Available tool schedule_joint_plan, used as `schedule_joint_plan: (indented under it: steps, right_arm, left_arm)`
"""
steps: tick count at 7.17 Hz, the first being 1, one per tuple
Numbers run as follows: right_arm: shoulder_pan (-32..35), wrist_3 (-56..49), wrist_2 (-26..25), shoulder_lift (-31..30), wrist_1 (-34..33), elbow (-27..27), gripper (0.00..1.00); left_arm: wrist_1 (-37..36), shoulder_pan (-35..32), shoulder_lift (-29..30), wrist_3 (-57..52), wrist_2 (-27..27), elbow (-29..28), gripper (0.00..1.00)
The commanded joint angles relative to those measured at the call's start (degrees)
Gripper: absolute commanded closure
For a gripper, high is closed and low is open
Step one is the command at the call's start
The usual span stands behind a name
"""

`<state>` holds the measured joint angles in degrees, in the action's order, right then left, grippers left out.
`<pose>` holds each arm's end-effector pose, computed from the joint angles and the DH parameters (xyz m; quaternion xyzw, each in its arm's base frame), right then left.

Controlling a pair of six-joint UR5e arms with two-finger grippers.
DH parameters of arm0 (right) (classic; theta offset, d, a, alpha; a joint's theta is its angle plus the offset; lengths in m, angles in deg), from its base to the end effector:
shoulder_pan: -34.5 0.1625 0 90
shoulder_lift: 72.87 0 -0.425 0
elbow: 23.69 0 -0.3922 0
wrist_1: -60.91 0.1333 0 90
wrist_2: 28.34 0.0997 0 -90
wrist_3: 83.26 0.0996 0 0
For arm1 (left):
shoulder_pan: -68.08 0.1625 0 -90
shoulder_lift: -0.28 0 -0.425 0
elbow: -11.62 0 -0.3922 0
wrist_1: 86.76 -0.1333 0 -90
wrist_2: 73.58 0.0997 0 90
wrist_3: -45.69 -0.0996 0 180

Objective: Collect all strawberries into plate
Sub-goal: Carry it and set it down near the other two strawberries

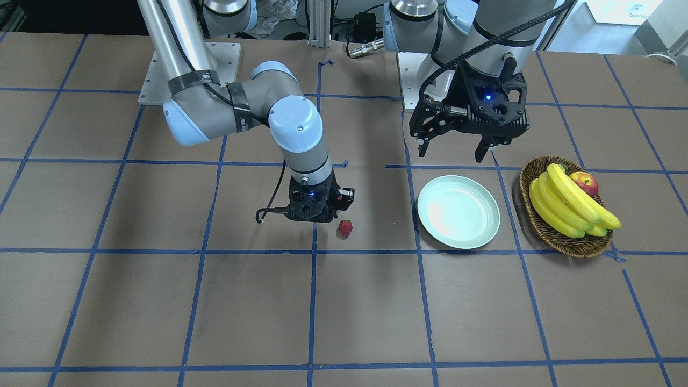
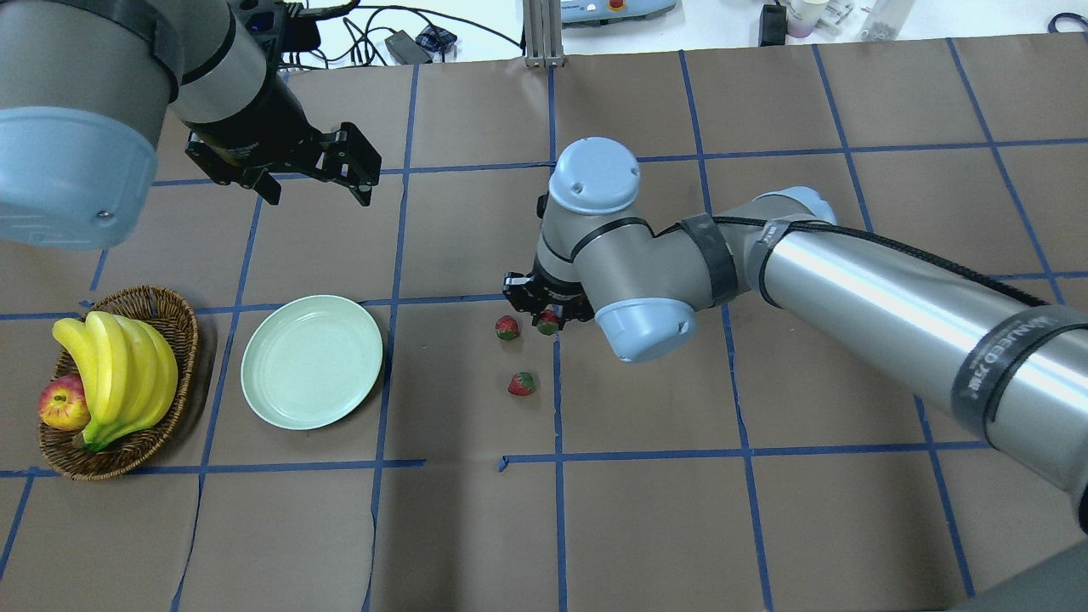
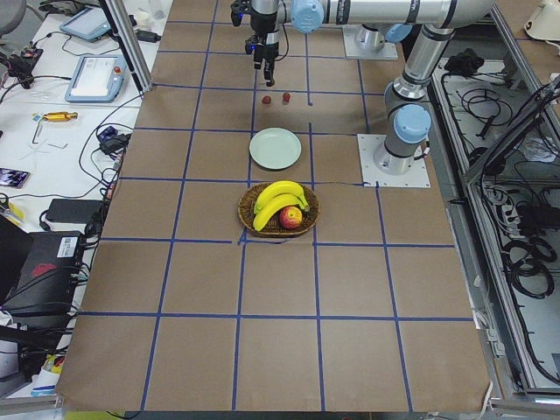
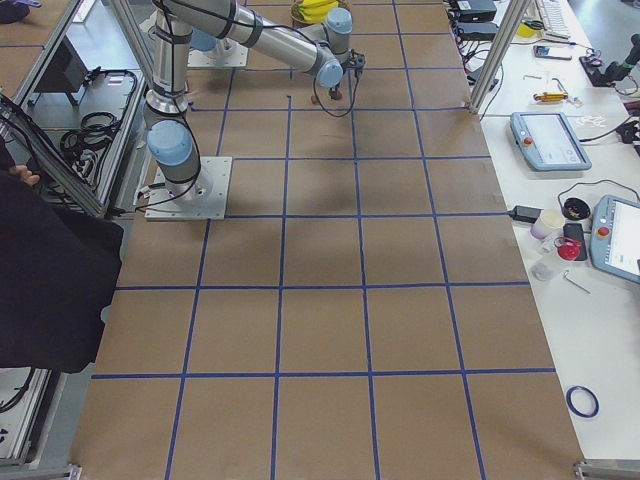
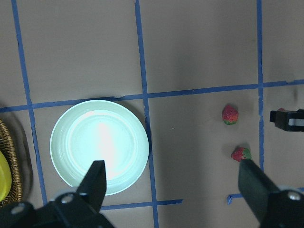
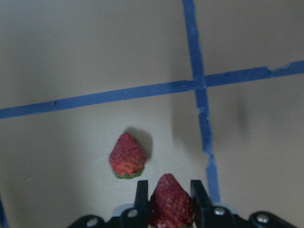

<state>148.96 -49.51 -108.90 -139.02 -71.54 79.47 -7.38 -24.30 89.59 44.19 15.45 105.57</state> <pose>0.3820 -0.4784 0.2268 0.0767 0.9925 -0.0013 0.0948 -0.1556 -0.4920 0.4792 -0.0343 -0.9973 0.0641 0.0089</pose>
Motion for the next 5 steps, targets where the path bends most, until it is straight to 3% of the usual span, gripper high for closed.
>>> schedule_joint_plan:
  steps: [1, 3, 4, 5]
  right_arm:
    - [5.48, 5.17, 0.05, 2.41, -0.61, -3.22, 1.0]
    - [8.74, 6.58, -0.04, 6.36, -1.48, -3.67, 1.0]
    - [8.75, 6.59, -0.12, 6.9, -1.49, -3.5, 0.93]
    - [8.75, 6.59, -0.04, 7.08, -1.31, -3.06, 0.44]
  left_arm:
    - [0.07, 0.0, 0.07, 0.0, 0.0, 0.0, 0.0]
    - [-0.02, -0.26, 0.07, 0.0, 0.0, 0.0, 0.0]
    - [-0.02, -1.05, 0.07, 0.0, 0.26, 0.09, 0.0]
    - [-0.1, -1.05, 0.07, 0.0, 0.35, 0.09, 0.0]
